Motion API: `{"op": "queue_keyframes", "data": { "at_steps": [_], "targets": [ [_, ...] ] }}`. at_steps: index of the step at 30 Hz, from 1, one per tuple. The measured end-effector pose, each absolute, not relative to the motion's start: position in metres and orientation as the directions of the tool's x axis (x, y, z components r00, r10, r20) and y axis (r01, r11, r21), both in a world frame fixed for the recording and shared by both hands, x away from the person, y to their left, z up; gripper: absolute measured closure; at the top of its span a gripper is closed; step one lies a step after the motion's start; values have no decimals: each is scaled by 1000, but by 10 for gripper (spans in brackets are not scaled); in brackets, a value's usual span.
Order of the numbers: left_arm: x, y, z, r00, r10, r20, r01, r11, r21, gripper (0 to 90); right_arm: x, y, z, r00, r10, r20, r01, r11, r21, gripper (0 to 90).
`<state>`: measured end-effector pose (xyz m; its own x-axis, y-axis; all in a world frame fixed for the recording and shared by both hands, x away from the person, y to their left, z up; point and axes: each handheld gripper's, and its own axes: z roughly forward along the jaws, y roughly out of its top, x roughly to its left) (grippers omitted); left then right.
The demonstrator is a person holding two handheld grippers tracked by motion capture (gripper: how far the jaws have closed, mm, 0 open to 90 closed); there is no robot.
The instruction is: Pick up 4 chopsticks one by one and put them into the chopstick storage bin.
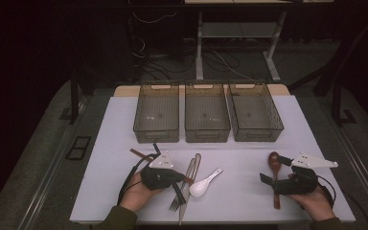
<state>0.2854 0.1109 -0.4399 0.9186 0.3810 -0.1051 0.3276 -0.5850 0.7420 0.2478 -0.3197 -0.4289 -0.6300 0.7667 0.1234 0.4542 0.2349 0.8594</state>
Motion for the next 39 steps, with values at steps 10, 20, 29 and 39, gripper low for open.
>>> {"op": "queue_keyframes", "data": {
  "at_steps": [10, 20, 29, 39],
  "targets": [
    [292, 109, -440, 918, 387, -79, 315, -596, 739, 889, 248, -319, -429, -629, 767, 125, 456, 234, 858, 27],
    [296, 108, -440, 917, 393, -73, 312, -590, 744, 889, 248, -319, -430, -630, 767, 122, 457, 238, 857, 28],
    [300, 104, -440, 918, 391, -67, 306, -591, 747, 889, 248, -319, -430, -629, 768, 124, 458, 237, 857, 28],
    [307, 96, -439, 919, 391, -49, 294, -598, 746, 889, 248, -320, -430, -628, 768, 124, 459, 238, 856, 28]
  ]
}}
